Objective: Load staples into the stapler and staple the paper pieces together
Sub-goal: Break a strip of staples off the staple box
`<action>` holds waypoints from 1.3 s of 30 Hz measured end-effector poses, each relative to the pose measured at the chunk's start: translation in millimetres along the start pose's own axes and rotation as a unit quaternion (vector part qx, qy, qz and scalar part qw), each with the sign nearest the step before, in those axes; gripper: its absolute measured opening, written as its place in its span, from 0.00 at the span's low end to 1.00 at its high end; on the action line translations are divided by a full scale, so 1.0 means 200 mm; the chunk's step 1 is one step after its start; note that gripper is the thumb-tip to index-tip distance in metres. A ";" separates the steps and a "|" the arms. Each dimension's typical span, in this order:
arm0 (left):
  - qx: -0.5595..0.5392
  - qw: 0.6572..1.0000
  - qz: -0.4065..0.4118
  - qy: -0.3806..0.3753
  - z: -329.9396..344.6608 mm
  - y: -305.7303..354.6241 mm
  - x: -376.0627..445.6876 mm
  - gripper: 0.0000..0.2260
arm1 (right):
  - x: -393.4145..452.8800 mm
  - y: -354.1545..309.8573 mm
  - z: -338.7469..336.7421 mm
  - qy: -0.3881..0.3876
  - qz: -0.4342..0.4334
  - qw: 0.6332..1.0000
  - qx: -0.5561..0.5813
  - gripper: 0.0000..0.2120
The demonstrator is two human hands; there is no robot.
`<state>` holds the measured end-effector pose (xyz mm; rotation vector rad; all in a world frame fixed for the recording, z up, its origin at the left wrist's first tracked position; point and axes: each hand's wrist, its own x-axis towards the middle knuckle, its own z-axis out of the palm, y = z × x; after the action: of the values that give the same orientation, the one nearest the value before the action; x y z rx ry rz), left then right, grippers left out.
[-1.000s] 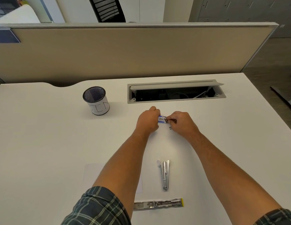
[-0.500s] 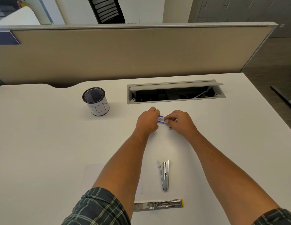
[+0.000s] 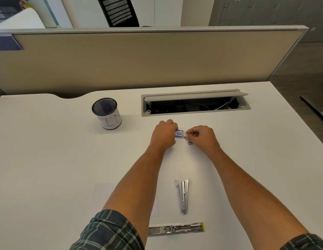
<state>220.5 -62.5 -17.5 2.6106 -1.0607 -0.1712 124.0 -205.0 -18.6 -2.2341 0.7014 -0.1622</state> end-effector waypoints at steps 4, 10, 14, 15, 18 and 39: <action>-0.007 1.000 0.003 0.008 0.00 -0.01 0.00 0.18 | 0.00 -0.01 0.01 0.007 0.010 1.000 0.026 0.12; -0.004 1.000 0.005 0.008 0.00 -0.01 0.00 0.17 | 0.00 -0.03 0.01 0.010 0.037 0.998 0.052 0.16; -0.004 1.000 0.007 0.003 0.00 -0.01 0.00 0.18 | 0.00 -0.04 0.00 0.011 0.069 0.995 0.074 0.17; -0.005 1.000 0.007 0.000 0.00 -0.01 0.00 0.18 | 0.00 -0.04 -0.01 0.010 0.079 0.993 0.084 0.17; -0.011 1.000 0.006 -0.003 0.00 -0.01 0.00 0.18 | 0.01 -0.07 -0.01 0.006 0.117 0.988 0.101 0.15; -0.022 1.000 -0.007 0.014 0.00 -0.04 0.02 0.15 | 0.04 -0.21 0.02 0.005 0.220 0.968 0.121 0.13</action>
<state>228.0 -59.4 -20.5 2.5744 -1.0177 -0.1594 149.6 -183.8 7.2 -1.7992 1.1009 -0.0360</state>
